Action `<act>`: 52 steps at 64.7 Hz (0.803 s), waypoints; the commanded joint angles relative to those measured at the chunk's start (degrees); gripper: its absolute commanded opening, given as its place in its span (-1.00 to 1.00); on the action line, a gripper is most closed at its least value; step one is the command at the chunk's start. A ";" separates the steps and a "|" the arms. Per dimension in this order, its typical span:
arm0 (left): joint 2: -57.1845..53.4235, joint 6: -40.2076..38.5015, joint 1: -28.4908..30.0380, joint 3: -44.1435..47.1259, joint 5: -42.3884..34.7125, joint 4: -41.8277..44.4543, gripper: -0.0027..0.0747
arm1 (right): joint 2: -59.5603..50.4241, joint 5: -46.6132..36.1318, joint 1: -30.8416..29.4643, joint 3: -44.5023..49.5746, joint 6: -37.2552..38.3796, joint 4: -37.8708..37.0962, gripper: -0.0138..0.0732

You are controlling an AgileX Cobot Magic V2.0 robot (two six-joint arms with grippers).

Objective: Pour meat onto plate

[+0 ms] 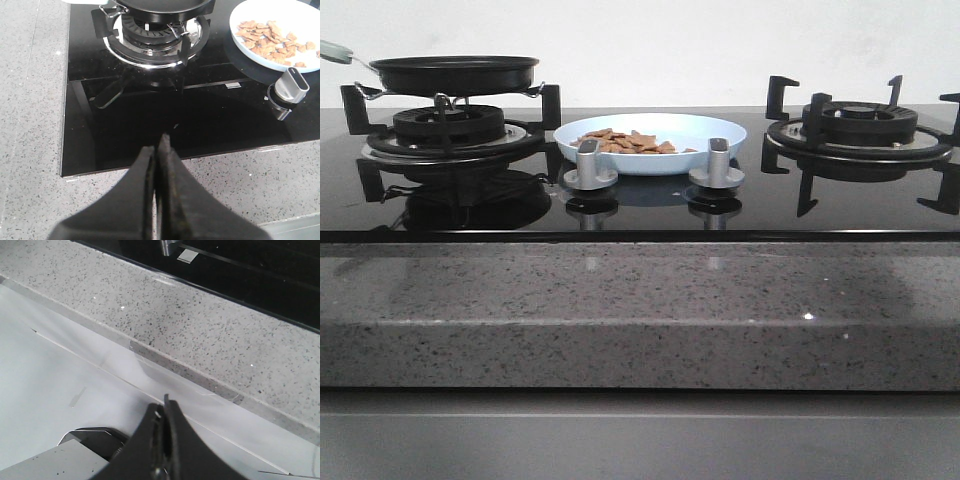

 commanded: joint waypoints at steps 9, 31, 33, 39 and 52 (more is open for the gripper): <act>-0.23 -0.53 -0.44 -1.26 -4.34 -0.38 -0.98 | 0.07 -3.11 -0.06 -1.38 -0.23 1.50 -0.96; -16.20 -0.53 -0.33 14.55 -22.35 2.60 -0.98 | 0.07 -3.11 -0.06 -1.38 -0.23 1.50 -0.96; -18.56 -0.53 -0.33 16.88 -24.96 2.60 -0.98 | 0.07 -3.11 -0.06 -1.38 -0.23 1.50 -0.96; -24.89 -0.53 0.48 24.77 -32.45 1.94 -0.98 | 0.07 -3.11 -0.06 -1.38 -0.23 1.50 -0.96; -37.48 -0.53 5.73 37.41 -40.10 0.84 -0.98 | 0.07 -3.11 -0.06 -1.38 -0.23 1.50 -0.96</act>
